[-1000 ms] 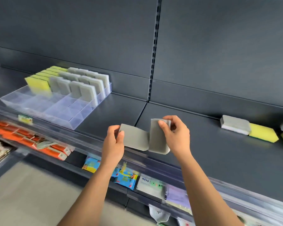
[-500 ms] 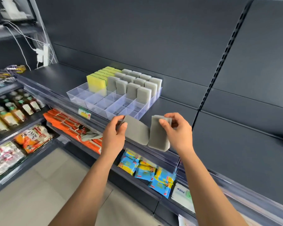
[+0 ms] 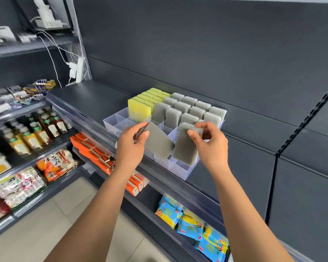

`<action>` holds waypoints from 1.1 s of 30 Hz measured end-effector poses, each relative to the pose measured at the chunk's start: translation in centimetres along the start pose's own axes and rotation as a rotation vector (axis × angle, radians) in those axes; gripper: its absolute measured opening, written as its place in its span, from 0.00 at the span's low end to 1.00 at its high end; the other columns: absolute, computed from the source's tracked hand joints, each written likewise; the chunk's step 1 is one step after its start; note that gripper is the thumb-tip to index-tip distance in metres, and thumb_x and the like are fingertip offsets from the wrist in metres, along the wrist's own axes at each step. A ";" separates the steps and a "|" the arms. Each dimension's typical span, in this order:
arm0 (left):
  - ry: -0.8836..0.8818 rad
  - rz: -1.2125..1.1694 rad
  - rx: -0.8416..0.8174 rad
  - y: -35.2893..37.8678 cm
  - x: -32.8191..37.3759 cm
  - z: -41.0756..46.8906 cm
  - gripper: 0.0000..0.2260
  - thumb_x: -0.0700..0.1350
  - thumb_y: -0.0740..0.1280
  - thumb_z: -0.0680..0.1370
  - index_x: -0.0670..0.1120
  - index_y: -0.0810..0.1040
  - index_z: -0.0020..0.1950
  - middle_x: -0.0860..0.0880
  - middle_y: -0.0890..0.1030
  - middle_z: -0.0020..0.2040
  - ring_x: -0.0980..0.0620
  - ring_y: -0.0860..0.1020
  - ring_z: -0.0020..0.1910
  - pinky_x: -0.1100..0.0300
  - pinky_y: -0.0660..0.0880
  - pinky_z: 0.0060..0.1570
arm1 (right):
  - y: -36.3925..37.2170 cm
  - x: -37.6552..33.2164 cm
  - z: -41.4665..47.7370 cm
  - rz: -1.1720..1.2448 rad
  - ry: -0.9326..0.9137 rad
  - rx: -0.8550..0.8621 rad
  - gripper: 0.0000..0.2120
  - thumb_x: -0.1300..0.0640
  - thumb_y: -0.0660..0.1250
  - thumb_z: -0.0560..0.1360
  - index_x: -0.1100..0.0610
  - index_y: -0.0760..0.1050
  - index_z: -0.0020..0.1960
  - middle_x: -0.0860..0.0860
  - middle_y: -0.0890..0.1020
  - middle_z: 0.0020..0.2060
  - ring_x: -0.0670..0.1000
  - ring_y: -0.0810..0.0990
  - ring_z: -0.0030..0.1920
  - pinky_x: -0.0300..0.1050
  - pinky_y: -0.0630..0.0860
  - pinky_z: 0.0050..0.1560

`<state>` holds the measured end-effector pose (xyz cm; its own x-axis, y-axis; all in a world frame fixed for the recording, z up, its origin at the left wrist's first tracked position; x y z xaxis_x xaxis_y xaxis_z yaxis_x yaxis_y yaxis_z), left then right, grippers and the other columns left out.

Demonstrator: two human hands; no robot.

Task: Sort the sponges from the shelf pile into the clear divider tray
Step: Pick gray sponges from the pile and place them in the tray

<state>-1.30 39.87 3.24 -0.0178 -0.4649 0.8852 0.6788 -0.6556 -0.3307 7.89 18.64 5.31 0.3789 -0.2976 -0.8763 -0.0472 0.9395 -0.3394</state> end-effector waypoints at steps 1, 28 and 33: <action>0.013 0.030 -0.005 -0.1 0.0 0.9 0.13 0.45 0.63 0.78 0.53 0.76 0.62 0.53 0.75 0.55 0.53 0.74 0.55 0.62 0.76 0.53 | 0.6 -0.1 0.6 0.007 -0.001 0.009 0.08 0.52 0.71 0.72 0.49 0.76 0.49 0.47 0.78 0.38 0.49 0.75 0.40 0.31 0.69 0.38; 0.346 0.117 -0.306 1.4 -3.3 17.2 0.15 0.34 0.62 0.77 0.50 0.80 0.56 0.56 0.74 0.53 0.64 0.69 0.50 0.79 0.64 0.48 | 13.0 2.1 8.3 -0.369 -0.010 0.042 0.08 0.60 0.66 0.75 0.52 0.73 0.53 0.49 0.78 0.46 0.52 0.74 0.37 0.46 0.74 0.41; 0.445 0.116 -0.486 2.5 -3.5 18.1 0.14 0.35 0.63 0.76 0.49 0.80 0.56 0.55 0.75 0.54 0.58 0.71 0.52 0.74 0.64 0.49 | 14.3 2.8 7.4 -0.512 -0.005 0.060 0.07 0.62 0.65 0.75 0.57 0.74 0.53 0.50 0.78 0.48 0.48 0.71 0.39 0.40 0.67 0.39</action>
<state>13.80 50.61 5.25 -0.3364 -0.6812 0.6502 0.2884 -0.7318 -0.6175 15.14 32.54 0.56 0.3439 -0.7210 -0.6016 0.1985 0.6820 -0.7039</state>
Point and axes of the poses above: each hand's wrist, its own z-axis towards the middle knuckle, its own y-axis out of the palm, x = y × z, the point moved 6 cm from there along z, towards the middle knuckle
